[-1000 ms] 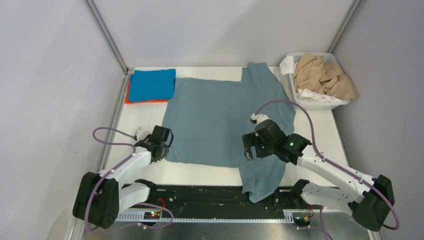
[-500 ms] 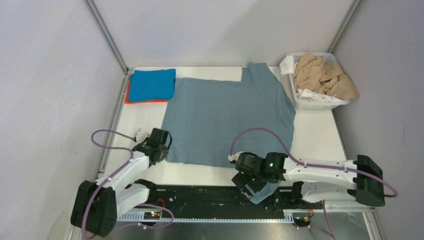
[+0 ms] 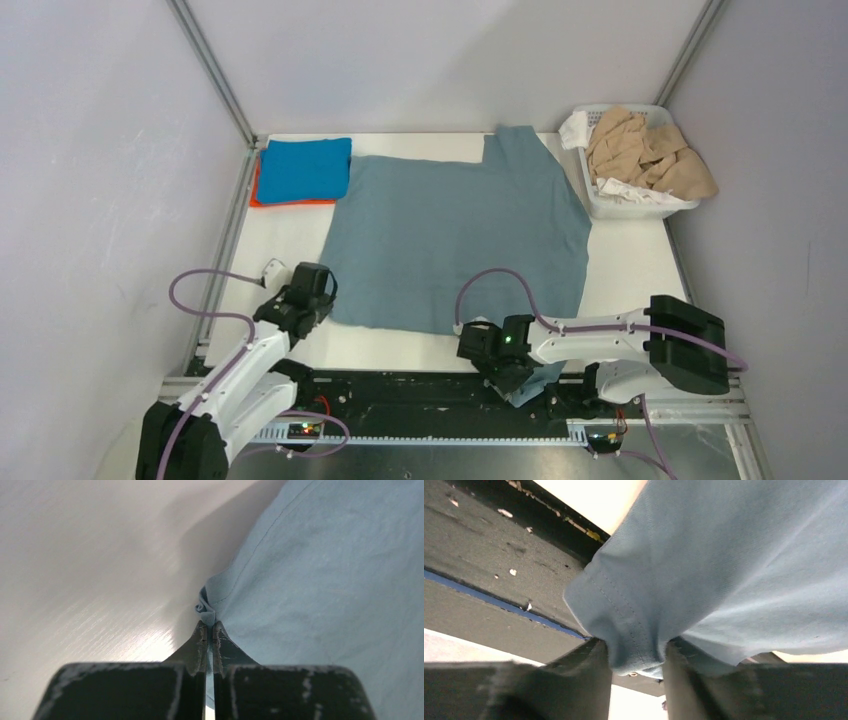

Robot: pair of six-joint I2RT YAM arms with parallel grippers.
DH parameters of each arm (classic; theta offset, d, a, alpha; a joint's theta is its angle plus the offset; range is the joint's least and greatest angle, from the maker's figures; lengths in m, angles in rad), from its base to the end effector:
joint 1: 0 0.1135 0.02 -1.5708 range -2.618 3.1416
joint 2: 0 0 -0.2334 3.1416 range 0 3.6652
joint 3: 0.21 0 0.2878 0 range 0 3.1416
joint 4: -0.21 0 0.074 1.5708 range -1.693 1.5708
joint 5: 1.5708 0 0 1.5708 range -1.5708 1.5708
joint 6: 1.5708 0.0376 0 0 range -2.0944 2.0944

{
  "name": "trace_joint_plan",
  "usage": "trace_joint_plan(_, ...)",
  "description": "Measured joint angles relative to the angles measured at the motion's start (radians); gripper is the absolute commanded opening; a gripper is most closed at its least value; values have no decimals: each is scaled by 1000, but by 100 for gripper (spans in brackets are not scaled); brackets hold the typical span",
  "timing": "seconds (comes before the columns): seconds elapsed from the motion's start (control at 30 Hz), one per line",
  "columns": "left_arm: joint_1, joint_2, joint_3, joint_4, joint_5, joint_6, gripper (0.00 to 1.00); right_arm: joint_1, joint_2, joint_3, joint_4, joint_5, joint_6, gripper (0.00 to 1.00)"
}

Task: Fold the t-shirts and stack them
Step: Grab the side of the flattened tshirt closest away from the robot with both arms, then fold the flattened tshirt in 1/3 of the way

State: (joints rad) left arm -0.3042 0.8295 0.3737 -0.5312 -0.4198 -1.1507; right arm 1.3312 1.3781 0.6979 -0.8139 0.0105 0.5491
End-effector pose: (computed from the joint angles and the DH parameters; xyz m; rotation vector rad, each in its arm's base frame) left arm 0.1966 -0.0457 0.1252 -1.1420 2.1558 -0.0991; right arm 0.0574 0.2335 0.1009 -1.1759 2.8539 0.0861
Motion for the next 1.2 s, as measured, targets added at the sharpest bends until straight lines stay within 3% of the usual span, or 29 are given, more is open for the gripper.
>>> trace_joint_plan(0.07,0,-7,0,-4,-3,0,0,-3,0,-2,-6,14,13,14)
trace_joint_plan(0.13,0,-8,0,-8,-5,0,0,-8,-2,-2,-16,24,19,9)
trace_joint_plan(0.47,1,-40,2,-29,-5,1,0,-122,-93,32,-100,89,14,1)
trace_joint_plan(0.87,24,76,144,-47,-21,35,0,-442,-99,282,-147,98,-133,0)
trace_joint_plan(1.2,48,272,319,-27,-29,82,0,-471,35,421,-166,360,-481,0)
